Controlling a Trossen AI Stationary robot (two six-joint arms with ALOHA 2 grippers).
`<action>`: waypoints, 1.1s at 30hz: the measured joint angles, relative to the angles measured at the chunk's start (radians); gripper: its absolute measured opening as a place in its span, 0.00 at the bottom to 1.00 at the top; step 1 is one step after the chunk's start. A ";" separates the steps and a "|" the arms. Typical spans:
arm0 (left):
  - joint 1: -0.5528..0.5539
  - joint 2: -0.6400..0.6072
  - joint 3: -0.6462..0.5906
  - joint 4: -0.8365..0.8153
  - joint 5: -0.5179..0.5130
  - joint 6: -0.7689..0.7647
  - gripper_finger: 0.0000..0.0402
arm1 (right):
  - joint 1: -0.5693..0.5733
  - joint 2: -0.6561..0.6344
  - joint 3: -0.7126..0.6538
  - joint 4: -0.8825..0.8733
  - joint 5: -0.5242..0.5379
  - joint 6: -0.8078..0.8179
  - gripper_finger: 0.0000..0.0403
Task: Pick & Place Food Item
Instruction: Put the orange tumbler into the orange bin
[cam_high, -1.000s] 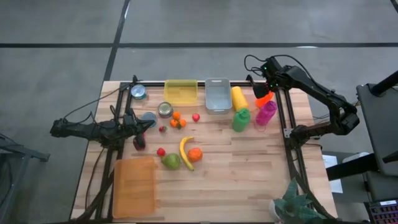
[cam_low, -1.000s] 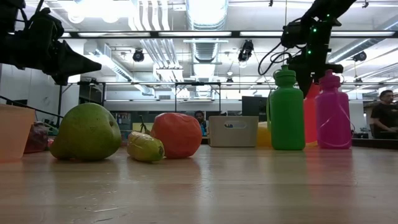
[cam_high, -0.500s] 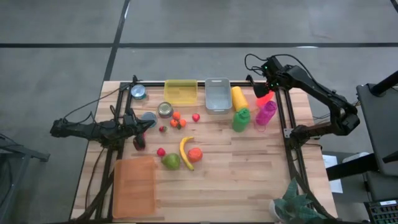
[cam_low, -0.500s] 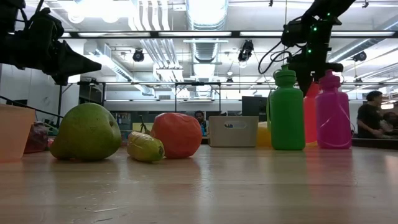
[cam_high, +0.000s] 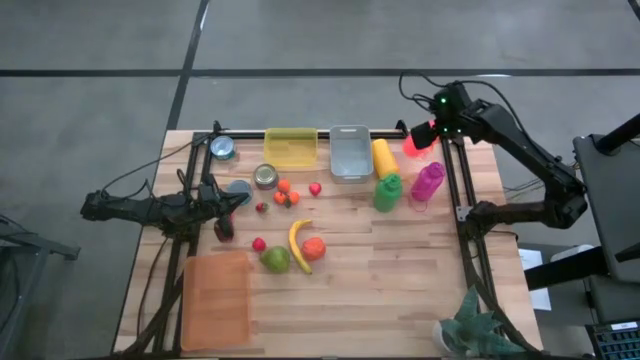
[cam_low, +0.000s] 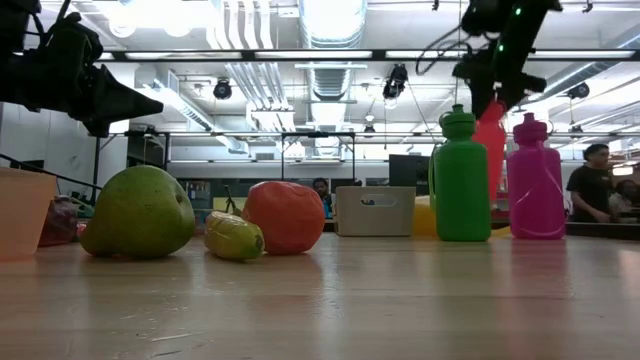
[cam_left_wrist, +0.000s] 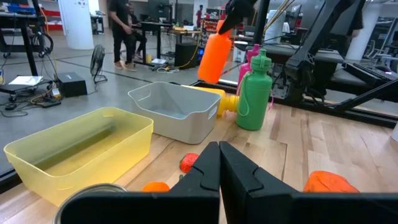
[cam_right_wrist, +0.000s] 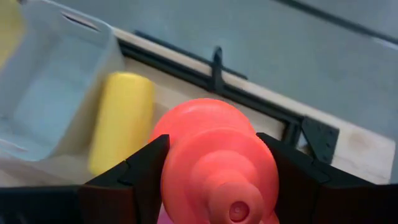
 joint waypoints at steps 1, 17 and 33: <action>0.000 0.000 0.000 0.000 0.000 0.000 0.00 | 0.009 -0.010 0.008 0.002 0.000 -0.003 0.55; 0.000 0.000 0.000 0.000 0.000 0.000 0.00 | 0.212 -0.134 0.029 0.277 -0.207 -0.073 0.55; 0.000 0.000 0.000 0.000 0.000 0.000 0.00 | 0.439 -0.028 0.028 0.503 -0.311 -0.204 0.55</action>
